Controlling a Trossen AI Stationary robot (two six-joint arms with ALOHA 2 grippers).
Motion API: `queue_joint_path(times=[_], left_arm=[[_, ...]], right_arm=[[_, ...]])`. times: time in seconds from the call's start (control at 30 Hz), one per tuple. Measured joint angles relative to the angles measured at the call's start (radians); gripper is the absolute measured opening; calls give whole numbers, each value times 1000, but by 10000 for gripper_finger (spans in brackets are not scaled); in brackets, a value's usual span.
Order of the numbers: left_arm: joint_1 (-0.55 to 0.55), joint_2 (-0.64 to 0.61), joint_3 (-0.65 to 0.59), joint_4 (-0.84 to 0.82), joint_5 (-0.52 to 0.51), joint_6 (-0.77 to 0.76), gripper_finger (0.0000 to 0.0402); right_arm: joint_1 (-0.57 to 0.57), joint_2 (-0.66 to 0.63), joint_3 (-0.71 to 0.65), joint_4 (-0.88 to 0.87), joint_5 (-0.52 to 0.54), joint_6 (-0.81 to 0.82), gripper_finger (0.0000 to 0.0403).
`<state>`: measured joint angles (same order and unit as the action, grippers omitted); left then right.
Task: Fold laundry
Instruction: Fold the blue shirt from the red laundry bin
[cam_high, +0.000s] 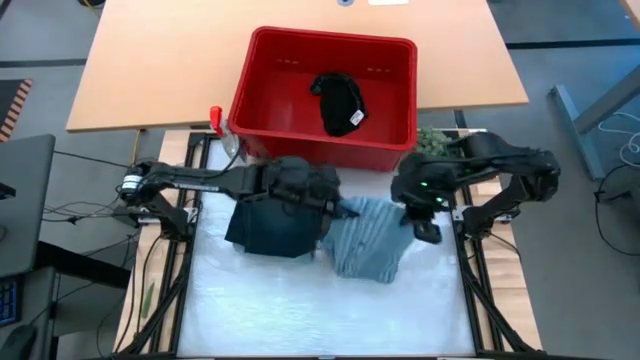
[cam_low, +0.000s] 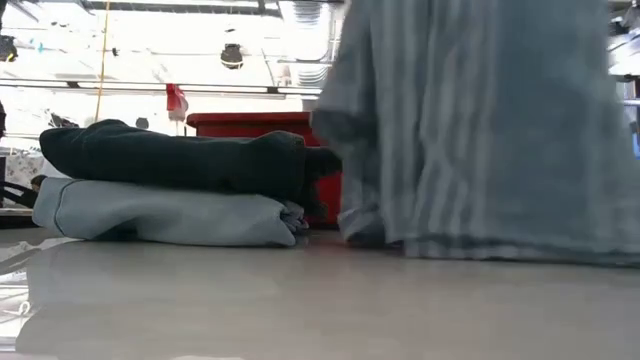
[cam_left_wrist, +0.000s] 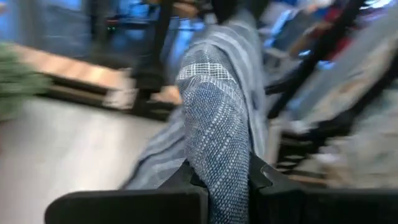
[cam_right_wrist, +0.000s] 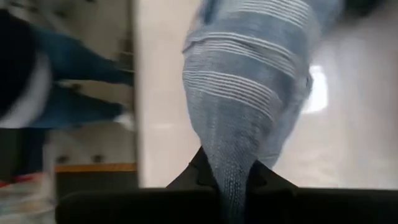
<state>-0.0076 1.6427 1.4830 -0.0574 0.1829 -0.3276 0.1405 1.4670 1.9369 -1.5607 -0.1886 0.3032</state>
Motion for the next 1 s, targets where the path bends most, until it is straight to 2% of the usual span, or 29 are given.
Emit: queue_joint_path(times=[0.17, 0.33, 0.47, 0.63, 0.73, 0.83, 1.0], left_arm=[[-129, -45, 1, 83, 21, -112, 9], [-245, -46, 86, 71, 5, -210, 9], [-323, -38, 165, 74, -42, -290, 9], [-363, -35, 229, 65, -162, -387, 9], [-358, -35, 231, 30, -203, -422, 9], [-313, -35, 201, -66, -234, -430, 9], [-136, -35, 5, 3, -78, -471, 9]], right_arm=[[127, 12, 73, 50, -76, 142, 30], [249, 12, 74, 301, -105, 292, 30], [340, 27, 74, 477, -130, 402, 30], [413, 27, 75, 555, -99, 482, 30], [413, 27, 75, 522, -63, 453, 30], [399, 26, 62, 390, 6, 377, 30], [283, 27, -44, 83, 76, 300, 30]])
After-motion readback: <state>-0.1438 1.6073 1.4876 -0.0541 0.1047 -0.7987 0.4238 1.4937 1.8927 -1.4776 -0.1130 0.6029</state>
